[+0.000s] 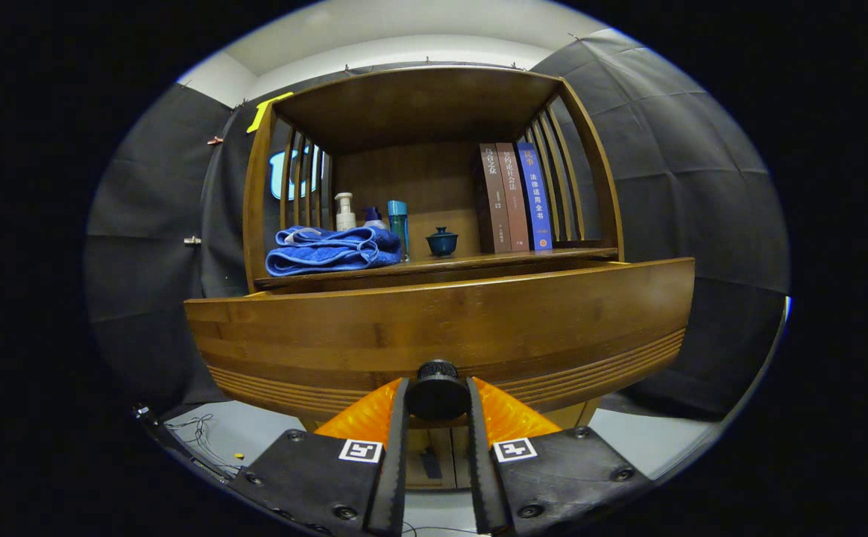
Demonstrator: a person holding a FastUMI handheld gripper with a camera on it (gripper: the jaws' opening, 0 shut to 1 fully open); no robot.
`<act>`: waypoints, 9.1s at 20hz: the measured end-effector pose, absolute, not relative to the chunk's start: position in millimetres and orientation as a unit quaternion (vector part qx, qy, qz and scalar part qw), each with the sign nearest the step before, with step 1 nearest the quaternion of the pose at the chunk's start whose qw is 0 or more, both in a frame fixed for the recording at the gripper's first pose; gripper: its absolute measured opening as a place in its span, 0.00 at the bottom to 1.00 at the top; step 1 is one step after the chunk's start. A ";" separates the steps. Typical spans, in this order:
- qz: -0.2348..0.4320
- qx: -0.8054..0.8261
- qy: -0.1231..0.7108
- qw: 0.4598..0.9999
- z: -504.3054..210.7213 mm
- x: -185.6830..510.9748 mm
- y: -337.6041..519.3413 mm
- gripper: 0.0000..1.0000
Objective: Pull open the drawer, take out the items inside it, and place them on the countertop above the cabinet.
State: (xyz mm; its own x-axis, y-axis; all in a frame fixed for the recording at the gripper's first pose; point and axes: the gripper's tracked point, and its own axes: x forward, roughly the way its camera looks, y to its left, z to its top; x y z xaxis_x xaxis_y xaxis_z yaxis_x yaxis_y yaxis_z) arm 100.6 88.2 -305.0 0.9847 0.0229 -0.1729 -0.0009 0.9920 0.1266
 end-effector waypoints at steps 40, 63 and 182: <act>-0.110 -0.007 0.321 0.941 -227.8 132.9 70.7 0.98; -0.061 -0.024 0.616 0.785 -367.6 206.9 74.6 0.68; 0.011 0.044 0.133 0.990 -299.4 92.2 76.2 1.00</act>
